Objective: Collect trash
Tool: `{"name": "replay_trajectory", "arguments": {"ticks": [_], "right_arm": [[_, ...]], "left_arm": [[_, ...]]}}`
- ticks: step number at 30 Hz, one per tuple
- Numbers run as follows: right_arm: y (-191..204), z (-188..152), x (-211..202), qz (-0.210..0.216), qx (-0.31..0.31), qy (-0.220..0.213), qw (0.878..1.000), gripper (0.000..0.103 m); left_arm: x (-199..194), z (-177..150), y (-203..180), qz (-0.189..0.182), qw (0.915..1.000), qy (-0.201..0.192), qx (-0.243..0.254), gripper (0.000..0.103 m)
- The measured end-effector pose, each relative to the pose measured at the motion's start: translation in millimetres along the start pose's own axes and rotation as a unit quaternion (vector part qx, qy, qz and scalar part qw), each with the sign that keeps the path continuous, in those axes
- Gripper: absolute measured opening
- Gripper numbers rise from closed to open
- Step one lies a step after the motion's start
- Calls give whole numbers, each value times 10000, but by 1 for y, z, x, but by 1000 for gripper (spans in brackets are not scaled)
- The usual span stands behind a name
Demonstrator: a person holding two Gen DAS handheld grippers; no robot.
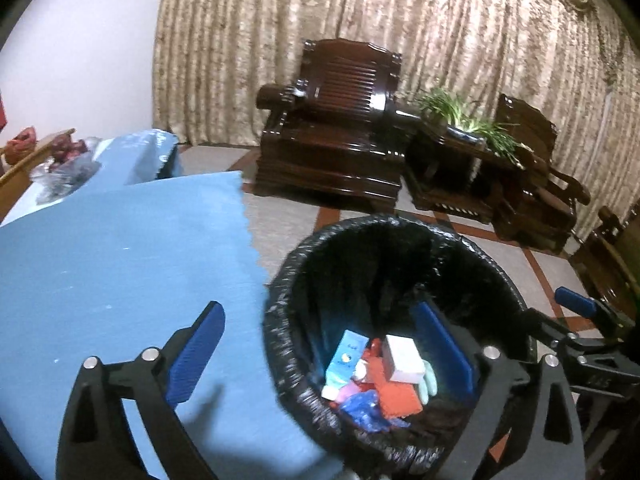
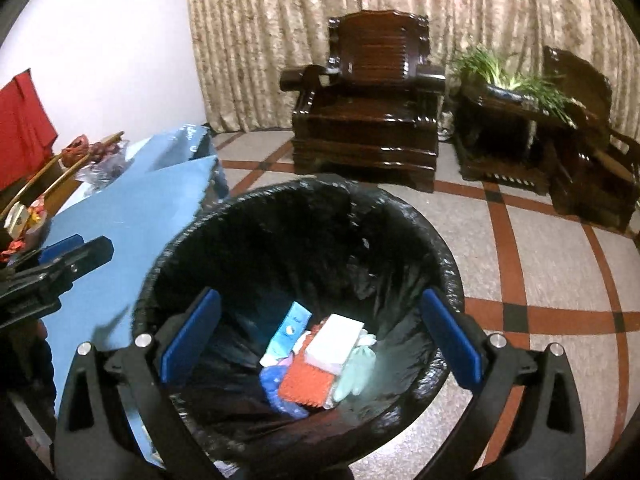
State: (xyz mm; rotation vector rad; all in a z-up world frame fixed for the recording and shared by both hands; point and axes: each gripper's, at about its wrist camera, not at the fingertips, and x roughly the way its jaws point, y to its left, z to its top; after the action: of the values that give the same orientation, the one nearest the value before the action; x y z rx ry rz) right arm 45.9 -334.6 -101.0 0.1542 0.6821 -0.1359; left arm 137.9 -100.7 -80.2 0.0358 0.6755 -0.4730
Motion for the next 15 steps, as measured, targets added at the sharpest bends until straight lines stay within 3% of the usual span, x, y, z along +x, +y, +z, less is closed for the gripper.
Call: {"name": "replay_trajectory", "arguments": {"ticks": [15], "right_arm": [[45, 24, -69, 431, -176, -303, 9985, 98]], "left_arm": [[-85, -1, 2, 476, 9982, -364, -63, 97]]}}
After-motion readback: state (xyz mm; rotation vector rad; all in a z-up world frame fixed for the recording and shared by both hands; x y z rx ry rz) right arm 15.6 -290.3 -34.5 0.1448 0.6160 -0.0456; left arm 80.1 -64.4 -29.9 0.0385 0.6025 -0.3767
